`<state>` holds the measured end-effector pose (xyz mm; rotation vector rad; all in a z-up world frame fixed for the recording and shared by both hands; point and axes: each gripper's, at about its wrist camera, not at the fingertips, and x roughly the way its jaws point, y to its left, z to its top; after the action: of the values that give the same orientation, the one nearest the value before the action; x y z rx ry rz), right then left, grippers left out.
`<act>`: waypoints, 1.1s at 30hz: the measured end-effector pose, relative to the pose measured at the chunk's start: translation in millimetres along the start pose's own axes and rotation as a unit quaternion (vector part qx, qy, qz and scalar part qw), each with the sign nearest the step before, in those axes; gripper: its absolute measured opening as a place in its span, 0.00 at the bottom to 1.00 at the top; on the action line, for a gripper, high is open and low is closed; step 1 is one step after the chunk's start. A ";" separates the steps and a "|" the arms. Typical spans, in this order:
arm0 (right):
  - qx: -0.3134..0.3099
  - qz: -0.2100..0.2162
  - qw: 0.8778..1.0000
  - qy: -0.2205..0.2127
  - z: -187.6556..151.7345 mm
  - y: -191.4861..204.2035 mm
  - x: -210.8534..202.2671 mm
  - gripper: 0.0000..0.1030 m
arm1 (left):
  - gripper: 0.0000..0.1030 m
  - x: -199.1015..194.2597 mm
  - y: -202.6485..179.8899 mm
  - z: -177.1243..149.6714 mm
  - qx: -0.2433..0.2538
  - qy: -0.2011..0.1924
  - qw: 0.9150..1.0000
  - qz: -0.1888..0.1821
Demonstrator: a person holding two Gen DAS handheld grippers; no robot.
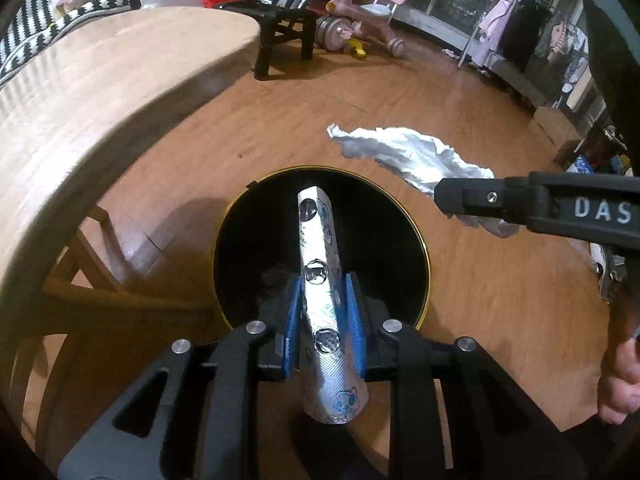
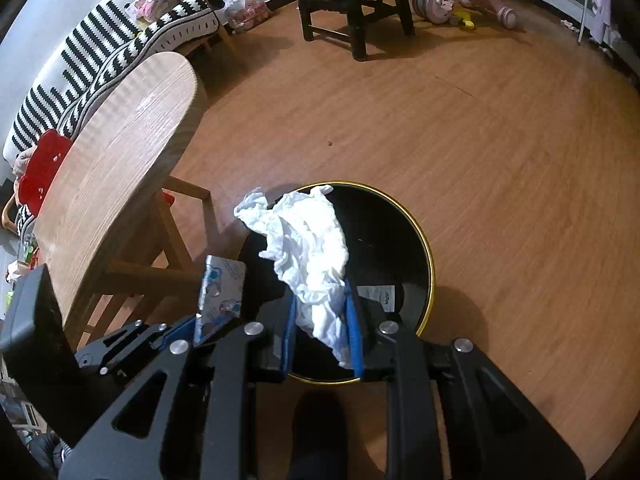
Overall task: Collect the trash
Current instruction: 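Carry tissue and foil tube to the black bin and release both, then return to the table and grasp the yellow-green snack bag with the right tool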
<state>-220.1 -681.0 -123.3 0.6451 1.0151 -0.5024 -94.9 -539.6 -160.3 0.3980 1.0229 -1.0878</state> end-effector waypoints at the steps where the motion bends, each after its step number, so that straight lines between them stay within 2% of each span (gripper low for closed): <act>1: 0.001 0.000 1.000 -0.001 1.8 -2.6 0.8 0.21 | 0.22 3.0 -0.1 0.5 0.001 0.000 1.000 0.001; 2: 0.003 -0.001 1.000 -0.001 2.6 -2.8 0.7 0.22 | 0.24 5.6 -0.2 0.6 0.003 0.000 1.000 0.000; 4: 0.010 -0.001 1.000 -0.001 3.7 -4.2 0.4 0.36 | 0.48 6.3 1.0 -3.3 0.004 0.001 1.000 -0.003; 5: 0.013 -0.002 1.000 -0.004 4.2 -5.3 -0.8 0.40 | 0.54 4.8 1.8 -2.7 0.004 0.000 1.000 -0.003; 6: 0.014 -0.003 1.000 -0.006 3.9 -5.6 -2.0 0.49 | 0.60 3.9 1.9 -2.6 0.003 -0.004 1.000 -0.005; 7: 0.015 -0.003 1.000 -0.009 4.0 -5.6 -3.3 0.53 | 0.62 3.0 2.0 -3.3 0.003 -0.007 1.000 -0.004; 14: 0.022 -0.005 0.999 -0.029 6.0 -0.1 -19.6 0.54 | 0.73 -12.9 -2.5 -2.7 0.010 -0.021 1.000 -0.001; 17: 0.007 -0.008 0.998 -0.063 10.7 17.5 -40.4 0.65 | 0.83 -40.2 0.3 -3.0 0.015 -0.038 0.999 0.003; 20: -0.032 -0.008 0.994 -0.103 12.2 52.4 -64.5 0.69 | 0.89 -79.1 12.4 -6.7 0.012 -0.060 0.998 0.020; 24: -0.088 0.039 0.986 -0.137 6.9 121.8 -91.0 0.69 | 0.92 -141.4 47.6 -15.5 -0.005 -0.092 0.994 0.066; 27: -0.137 0.081 0.977 -0.142 -2.8 180.6 -102.9 0.69 | 0.92 -191.0 92.0 -31.7 -0.051 -0.112 0.987 0.104; 30: -0.189 0.123 0.963 -0.143 -16.4 244.4 -111.5 0.69 | 0.92 -248.7 147.6 -57.5 -0.110 -0.141 0.974 0.142; 33: -0.242 0.160 0.947 -0.136 -36.2 308.6 -114.4 0.69 | 0.92 -289.0 189.1 -86.3 -0.143 -0.155 0.960 0.186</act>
<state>-90.8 -426.3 44.4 0.2792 0.7133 -0.0424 1.7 -237.3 1.0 0.1658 0.7705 -0.6260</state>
